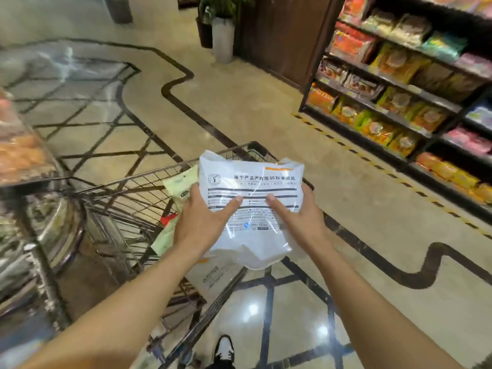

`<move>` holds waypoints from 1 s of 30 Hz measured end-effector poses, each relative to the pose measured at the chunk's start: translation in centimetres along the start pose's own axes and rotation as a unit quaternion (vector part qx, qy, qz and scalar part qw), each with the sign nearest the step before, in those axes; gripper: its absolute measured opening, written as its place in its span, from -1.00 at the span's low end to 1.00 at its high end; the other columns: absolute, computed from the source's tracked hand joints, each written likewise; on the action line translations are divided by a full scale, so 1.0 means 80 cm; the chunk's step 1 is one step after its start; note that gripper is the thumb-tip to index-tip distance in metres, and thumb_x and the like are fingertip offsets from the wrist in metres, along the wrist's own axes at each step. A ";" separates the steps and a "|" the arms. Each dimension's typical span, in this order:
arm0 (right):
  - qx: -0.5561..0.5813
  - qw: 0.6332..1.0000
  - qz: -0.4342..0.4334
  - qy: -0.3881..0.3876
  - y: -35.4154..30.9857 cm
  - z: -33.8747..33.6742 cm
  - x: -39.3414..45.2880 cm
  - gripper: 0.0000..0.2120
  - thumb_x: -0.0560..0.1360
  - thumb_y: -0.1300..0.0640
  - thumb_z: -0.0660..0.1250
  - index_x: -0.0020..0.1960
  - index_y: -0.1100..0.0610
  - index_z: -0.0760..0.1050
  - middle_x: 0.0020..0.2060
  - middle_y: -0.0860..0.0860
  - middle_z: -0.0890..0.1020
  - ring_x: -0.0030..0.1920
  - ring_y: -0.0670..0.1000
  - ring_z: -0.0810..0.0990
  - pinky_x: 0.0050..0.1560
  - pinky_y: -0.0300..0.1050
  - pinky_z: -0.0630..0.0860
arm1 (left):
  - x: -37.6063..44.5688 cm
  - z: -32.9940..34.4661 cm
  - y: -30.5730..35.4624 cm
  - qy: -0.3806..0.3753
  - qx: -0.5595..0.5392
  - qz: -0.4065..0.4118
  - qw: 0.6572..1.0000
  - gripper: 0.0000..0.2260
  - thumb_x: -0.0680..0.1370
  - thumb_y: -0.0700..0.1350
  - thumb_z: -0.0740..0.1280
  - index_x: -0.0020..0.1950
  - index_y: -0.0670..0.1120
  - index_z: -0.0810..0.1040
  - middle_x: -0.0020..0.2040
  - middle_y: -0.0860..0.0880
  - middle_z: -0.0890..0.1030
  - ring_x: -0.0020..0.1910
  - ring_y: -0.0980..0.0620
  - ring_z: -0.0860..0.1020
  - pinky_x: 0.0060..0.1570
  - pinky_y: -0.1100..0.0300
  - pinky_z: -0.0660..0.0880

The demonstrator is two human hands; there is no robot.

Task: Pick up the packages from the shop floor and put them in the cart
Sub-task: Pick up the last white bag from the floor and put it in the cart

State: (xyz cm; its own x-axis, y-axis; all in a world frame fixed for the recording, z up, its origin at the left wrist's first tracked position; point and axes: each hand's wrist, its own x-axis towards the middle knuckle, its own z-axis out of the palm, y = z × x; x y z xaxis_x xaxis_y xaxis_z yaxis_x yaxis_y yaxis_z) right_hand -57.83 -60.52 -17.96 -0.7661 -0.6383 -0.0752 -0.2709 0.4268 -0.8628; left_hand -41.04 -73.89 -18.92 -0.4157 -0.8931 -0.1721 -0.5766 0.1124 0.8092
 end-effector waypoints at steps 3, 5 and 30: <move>-0.007 0.999 -0.006 -0.051 -0.001 0.045 0.035 -0.39 0.38 -0.38 0.48 0.33 -0.20 0.41 0.14 -0.22 0.66 0.11 -0.17 0.66 0.16 0.04 0.62 | 0.025 -0.014 -0.029 0.020 -0.005 -0.040 0.999 -0.14 0.28 0.56 0.36 0.42 0.11 0.33 0.25 0.04 0.60 0.17 -0.08 0.61 0.12 -0.11 0.60; -0.013 0.996 -0.012 -0.090 -0.003 0.074 0.054 -0.37 0.38 -0.39 0.47 0.34 -0.17 0.40 0.15 -0.20 0.66 0.11 -0.15 0.66 0.12 -0.04 0.61 | 0.040 -0.024 -0.050 0.046 -0.006 -0.065 0.997 -0.14 0.29 0.55 0.37 0.43 0.09 0.35 0.25 0.04 0.61 0.19 -0.08 0.61 0.13 -0.11 0.59; -0.118 0.895 0.056 -0.427 0.056 0.334 0.217 0.05 0.27 -0.48 0.39 0.60 -0.11 0.07 0.40 0.00 0.49 0.40 0.10 0.47 0.37 0.20 0.45 | 0.128 -0.004 -0.213 0.158 -0.106 -0.324 0.927 -0.47 0.52 0.23 0.48 0.32 -0.02 0.41 0.24 -0.01 0.58 0.20 -0.03 0.59 0.09 0.14 0.56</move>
State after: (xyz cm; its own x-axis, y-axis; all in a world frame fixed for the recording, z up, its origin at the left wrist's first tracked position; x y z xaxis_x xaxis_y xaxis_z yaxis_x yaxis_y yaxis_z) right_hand -56.78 -86.80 -36.46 -0.0985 -0.7975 -0.5952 -0.4130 0.5769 -0.7047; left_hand -35.26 -85.07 -34.30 0.2151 -0.8305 -0.5138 -0.4688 -0.5493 0.6917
